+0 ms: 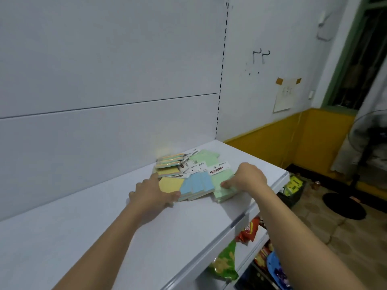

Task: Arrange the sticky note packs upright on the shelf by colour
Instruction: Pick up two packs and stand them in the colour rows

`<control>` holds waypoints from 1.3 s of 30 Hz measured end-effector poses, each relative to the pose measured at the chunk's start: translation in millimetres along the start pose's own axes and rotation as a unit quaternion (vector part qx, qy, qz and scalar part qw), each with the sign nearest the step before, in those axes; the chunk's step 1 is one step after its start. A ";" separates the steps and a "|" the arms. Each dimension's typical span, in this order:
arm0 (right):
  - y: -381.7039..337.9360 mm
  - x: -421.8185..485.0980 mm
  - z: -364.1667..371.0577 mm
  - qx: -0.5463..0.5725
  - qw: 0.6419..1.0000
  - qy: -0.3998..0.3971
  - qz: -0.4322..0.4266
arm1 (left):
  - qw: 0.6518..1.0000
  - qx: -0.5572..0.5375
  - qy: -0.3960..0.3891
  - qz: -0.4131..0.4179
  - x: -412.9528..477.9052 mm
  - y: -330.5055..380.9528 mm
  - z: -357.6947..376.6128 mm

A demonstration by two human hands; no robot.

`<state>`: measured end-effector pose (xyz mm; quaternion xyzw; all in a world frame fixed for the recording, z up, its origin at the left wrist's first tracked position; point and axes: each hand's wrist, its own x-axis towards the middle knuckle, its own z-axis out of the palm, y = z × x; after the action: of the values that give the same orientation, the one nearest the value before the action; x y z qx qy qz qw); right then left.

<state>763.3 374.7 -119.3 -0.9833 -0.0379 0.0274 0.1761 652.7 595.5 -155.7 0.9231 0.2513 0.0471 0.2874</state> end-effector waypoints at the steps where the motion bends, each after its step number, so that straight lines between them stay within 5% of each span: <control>1: 1.0 -1.2 0.7 0.005 1.000 0.002 0.000 | 1.000 0.005 -0.019 -0.012 1.7 1.9 -8.0; 19: 5.9 -16.7 -58.3 0.277 0.941 0.163 -0.110 | 0.958 -0.205 0.082 0.183 -2.2 40.9 -78.6; 29: -92.8 -40.8 -45.5 0.392 0.892 0.047 -0.219 | 0.940 -0.239 0.206 0.126 -24.5 -32.3 -147.8; 39: -243.9 -104.1 25.8 0.395 0.852 -0.082 -0.334 | 0.912 -0.241 0.332 0.007 -106.9 -170.5 -226.8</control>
<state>642.1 602.9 -54.3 -0.7533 -0.3642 0.0601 0.5443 432.9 778.7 -55.7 0.7585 0.3072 0.4120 0.4007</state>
